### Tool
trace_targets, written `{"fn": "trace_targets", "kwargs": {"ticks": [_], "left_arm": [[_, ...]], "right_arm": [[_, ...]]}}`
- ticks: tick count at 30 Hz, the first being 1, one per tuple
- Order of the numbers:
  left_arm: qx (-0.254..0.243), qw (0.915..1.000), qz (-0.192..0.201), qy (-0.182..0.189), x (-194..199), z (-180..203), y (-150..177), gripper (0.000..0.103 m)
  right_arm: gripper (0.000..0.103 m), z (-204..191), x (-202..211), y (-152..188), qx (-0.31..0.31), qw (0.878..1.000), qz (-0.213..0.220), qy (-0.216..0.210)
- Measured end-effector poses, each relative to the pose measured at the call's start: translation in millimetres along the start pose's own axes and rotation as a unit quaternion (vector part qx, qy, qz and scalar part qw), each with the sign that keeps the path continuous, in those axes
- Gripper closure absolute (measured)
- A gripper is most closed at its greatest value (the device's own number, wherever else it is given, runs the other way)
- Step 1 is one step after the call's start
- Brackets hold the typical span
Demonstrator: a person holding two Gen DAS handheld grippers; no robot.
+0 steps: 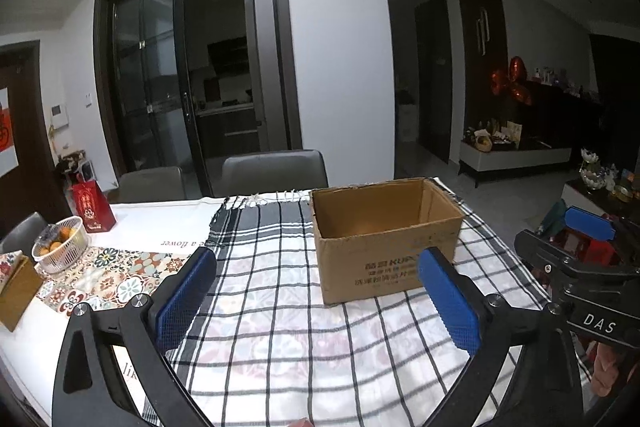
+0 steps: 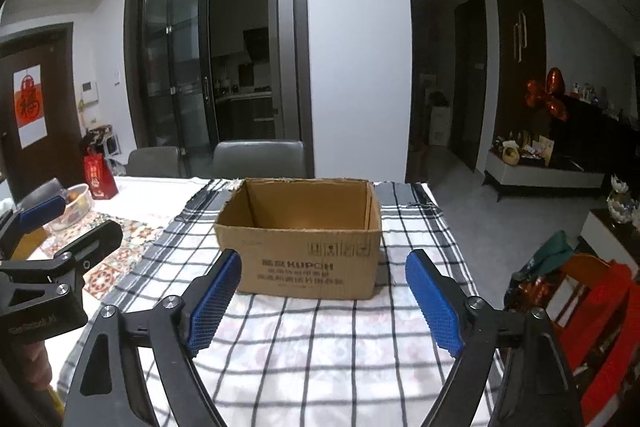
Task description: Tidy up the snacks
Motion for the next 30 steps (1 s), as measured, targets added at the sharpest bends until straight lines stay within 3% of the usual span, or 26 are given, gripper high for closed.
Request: {"fn": "trace_targets", "kwargs": {"ticks": [15, 30], "left_arm": [[0.003, 0.9999, 0.011, 0.004, 63, 5, 23, 0.000], [0.003, 0.9999, 0.017, 0.002, 81, 9, 28, 0.000]], "right_arm": [[0.016, -3, 66, 25, -0.018, 1.000, 0.018, -0.001], [0.016, 0, 88, 33, -0.014, 0.999, 0.033, 0.004]]}}
Point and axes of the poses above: each gripper's, at about its wrist camera, not at the fingertips, and x roughly against the way its jaws point, z to its right, y to its underside, the point moved 1 cm from there along -x, roughly the way its jaws point
